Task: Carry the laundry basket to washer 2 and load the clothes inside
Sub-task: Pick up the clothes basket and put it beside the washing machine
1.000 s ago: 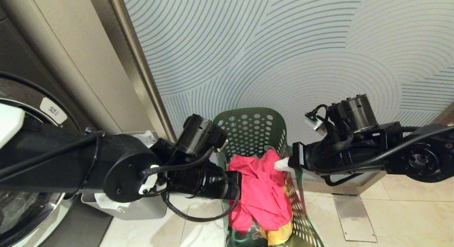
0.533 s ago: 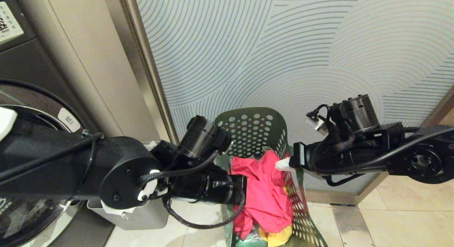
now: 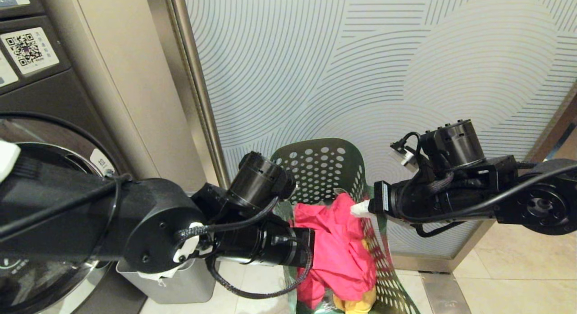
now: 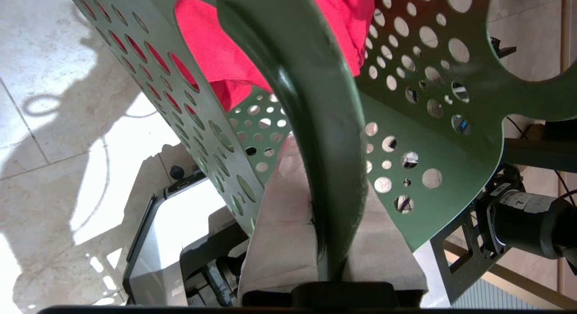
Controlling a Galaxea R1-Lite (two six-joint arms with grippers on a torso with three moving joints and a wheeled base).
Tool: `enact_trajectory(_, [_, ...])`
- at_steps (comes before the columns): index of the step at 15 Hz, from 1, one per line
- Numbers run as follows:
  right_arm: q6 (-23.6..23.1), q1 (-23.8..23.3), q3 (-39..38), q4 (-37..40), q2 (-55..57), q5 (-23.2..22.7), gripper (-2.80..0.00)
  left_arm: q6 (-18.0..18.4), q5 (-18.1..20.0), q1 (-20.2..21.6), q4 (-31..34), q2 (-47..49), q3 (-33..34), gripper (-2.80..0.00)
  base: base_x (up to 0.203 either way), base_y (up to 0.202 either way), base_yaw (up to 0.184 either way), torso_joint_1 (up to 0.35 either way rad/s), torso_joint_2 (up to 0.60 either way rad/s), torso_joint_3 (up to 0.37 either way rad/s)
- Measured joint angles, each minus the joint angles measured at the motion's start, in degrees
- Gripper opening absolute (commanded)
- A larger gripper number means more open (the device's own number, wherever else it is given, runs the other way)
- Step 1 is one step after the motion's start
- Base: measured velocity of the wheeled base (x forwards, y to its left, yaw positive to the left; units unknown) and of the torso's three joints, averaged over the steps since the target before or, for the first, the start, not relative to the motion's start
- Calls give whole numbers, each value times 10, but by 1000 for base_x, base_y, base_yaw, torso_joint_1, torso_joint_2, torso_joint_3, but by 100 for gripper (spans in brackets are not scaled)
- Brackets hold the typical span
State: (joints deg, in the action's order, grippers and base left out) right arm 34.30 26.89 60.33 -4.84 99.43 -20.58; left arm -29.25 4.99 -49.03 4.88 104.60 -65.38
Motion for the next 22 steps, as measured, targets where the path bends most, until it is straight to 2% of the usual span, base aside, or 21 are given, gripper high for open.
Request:
enact_trajectory(13, [-4, 1, -9, -1, -4, 1, -280, 0, -1, -1, -2, -2, 8, -280, 0, 0, 0, 0, 0, 0])
enact_trajectory(22, [-4, 1, -10, -2, -4, 1, -280, 0, -1, -1, -3, -1, 9, -280, -1, -9, 166, 2, 2, 2])
